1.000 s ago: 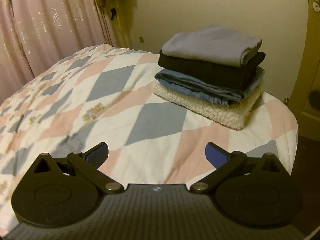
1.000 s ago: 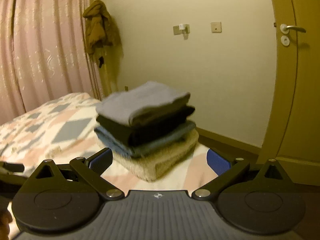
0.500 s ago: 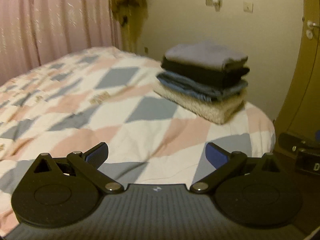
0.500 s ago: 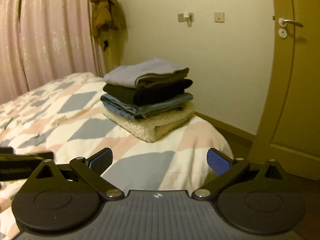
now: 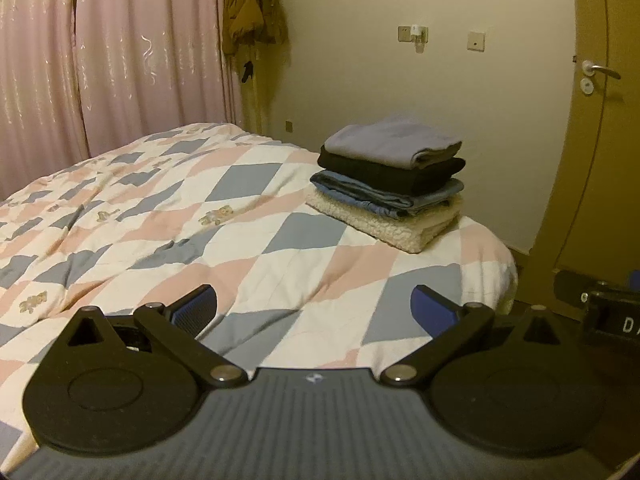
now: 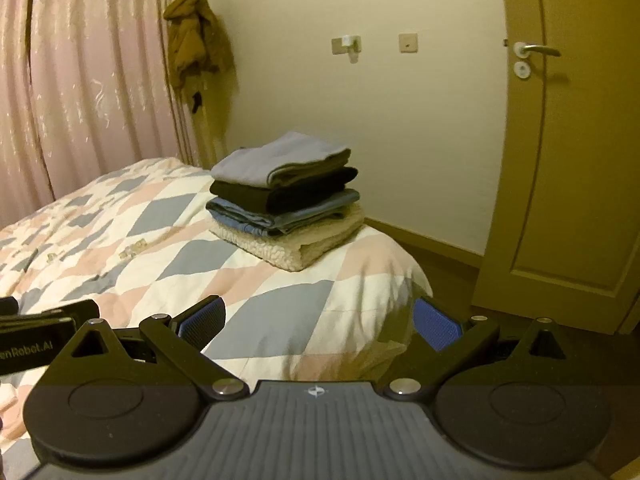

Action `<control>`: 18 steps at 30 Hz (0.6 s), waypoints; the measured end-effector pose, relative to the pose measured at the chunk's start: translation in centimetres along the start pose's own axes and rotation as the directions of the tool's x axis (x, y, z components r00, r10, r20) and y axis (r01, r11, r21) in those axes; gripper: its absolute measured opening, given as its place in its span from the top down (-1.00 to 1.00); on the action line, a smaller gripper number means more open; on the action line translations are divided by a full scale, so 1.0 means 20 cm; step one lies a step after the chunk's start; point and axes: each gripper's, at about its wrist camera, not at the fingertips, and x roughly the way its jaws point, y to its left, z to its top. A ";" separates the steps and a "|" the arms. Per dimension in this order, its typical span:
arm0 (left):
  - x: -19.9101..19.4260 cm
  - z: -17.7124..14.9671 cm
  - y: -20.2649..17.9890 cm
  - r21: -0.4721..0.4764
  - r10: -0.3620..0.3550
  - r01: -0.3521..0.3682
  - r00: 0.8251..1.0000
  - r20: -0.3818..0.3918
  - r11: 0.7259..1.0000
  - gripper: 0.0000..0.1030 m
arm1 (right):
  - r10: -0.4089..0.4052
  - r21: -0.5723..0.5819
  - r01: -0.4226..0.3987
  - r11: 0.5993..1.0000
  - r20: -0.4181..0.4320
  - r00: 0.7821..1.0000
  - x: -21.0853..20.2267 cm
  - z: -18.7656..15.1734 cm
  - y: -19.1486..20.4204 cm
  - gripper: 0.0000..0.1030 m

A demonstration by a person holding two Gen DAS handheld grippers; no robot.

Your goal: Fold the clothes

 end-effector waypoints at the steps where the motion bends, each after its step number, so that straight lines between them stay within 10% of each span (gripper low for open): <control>1: -0.03 -0.01 0.00 -0.003 -0.003 0.003 1.000 -0.001 1.000 -0.98 | 0.002 0.003 -0.002 1.000 0.004 1.000 -0.03 0.00 0.00 -1.00; 18: -0.31 -0.11 -0.15 0.017 -0.055 0.055 0.998 0.000 0.998 -0.99 | 0.023 0.054 -0.025 0.998 0.034 0.999 -0.30 -0.09 -0.11 -1.00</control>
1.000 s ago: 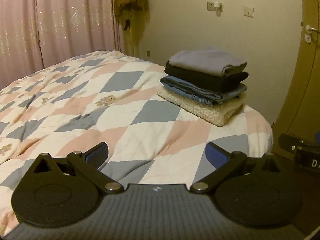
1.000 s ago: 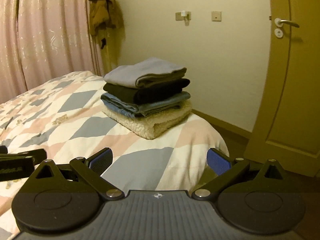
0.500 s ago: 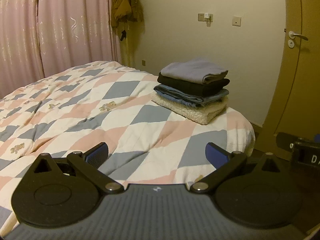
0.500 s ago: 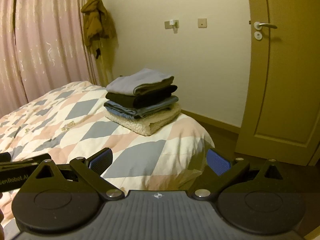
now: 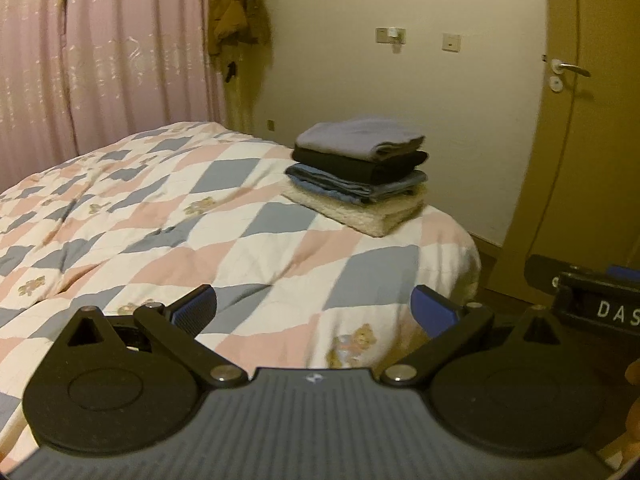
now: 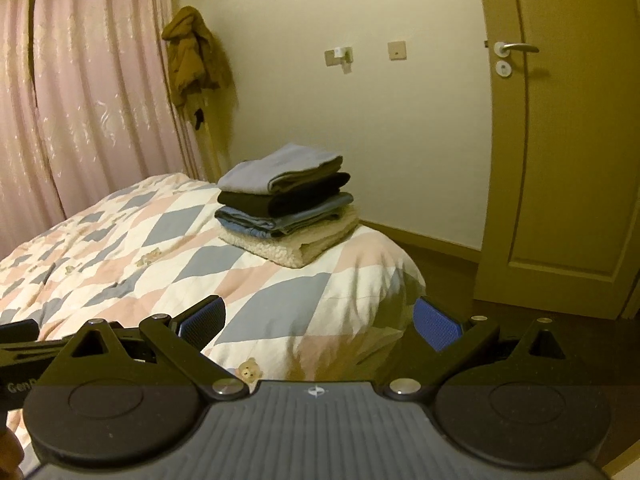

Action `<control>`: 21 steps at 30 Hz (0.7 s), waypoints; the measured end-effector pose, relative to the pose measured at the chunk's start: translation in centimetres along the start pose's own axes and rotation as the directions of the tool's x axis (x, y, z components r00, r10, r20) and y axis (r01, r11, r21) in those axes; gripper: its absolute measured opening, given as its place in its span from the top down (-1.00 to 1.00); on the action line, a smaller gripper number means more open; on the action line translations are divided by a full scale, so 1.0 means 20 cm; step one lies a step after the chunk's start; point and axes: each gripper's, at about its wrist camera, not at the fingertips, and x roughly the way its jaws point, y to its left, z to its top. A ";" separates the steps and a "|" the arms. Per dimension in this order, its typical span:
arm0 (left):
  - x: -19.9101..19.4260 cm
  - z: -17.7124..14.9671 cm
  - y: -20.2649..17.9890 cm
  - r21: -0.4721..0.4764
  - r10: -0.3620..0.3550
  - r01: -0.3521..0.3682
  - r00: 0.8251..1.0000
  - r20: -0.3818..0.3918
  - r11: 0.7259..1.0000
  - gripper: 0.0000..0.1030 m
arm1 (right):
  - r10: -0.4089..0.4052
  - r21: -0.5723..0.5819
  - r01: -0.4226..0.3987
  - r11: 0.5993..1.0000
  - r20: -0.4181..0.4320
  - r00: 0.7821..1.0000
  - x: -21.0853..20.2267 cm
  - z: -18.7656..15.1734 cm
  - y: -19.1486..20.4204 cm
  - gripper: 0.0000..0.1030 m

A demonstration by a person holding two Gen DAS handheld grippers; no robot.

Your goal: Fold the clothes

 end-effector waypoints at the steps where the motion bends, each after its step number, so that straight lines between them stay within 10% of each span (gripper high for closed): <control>1: 0.00 0.00 -0.02 0.006 -0.005 0.005 1.000 0.002 1.000 -0.99 | -0.004 0.005 0.004 1.000 0.004 1.000 -0.01 0.00 -0.02 -1.00; 21: -0.01 0.01 -0.23 0.077 -0.057 0.055 0.998 0.023 0.996 -0.99 | -0.065 0.070 0.063 0.996 0.037 0.997 -0.09 0.00 -0.25 -1.00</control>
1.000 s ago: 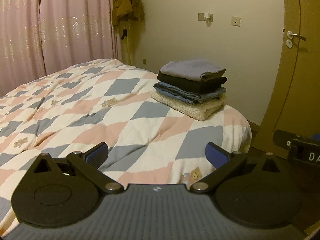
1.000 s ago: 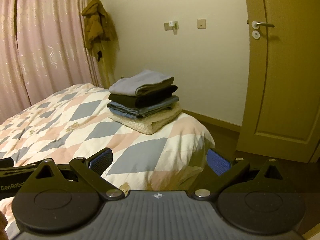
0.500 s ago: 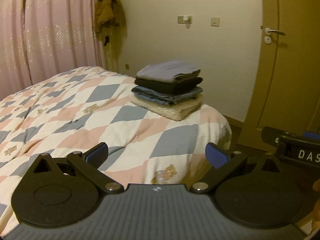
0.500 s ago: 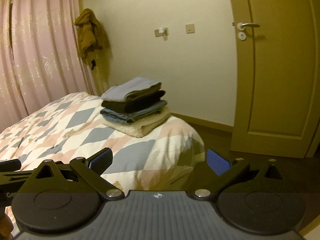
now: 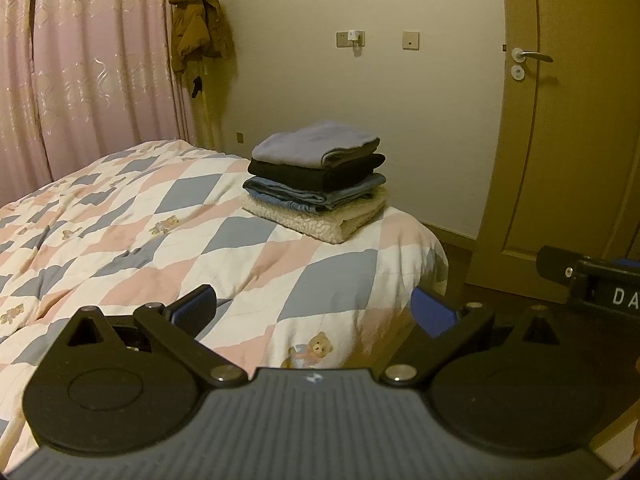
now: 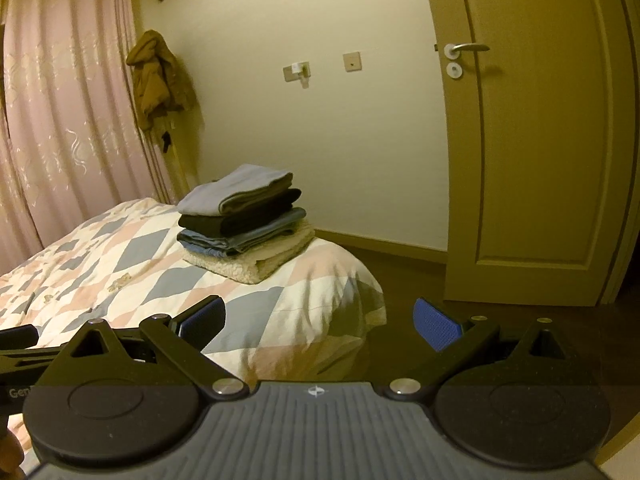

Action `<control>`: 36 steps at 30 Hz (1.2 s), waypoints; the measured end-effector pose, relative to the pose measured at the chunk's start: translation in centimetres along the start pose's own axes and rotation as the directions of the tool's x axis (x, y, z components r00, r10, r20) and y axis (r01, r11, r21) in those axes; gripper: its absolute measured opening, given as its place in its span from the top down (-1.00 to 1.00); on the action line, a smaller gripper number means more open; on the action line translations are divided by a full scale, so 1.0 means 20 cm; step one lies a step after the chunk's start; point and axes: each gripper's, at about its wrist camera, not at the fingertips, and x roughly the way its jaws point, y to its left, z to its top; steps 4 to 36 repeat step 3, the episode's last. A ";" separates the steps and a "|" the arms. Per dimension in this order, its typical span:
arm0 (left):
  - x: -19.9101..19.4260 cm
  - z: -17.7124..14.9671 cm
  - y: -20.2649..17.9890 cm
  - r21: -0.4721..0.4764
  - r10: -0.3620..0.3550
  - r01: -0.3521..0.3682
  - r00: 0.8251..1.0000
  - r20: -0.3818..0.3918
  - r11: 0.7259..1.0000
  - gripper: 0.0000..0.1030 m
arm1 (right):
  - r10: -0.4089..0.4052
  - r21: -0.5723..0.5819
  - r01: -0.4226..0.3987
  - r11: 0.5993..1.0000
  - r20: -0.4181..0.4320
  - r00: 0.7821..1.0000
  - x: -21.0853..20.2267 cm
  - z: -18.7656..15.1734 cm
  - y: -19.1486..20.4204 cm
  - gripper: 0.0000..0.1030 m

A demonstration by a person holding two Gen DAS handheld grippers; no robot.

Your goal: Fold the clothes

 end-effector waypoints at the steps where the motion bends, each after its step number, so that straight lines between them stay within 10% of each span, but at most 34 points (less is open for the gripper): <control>1: 0.00 0.00 0.00 0.004 0.003 -0.003 1.000 0.005 1.000 -0.99 | 0.002 -0.002 -0.002 1.000 -0.001 1.000 0.00 0.00 0.00 -1.00; 36: -0.01 0.00 0.00 0.012 0.006 -0.006 1.000 0.013 1.000 -0.99 | 0.003 -0.006 -0.003 1.000 0.000 1.000 0.01 0.00 0.01 -1.00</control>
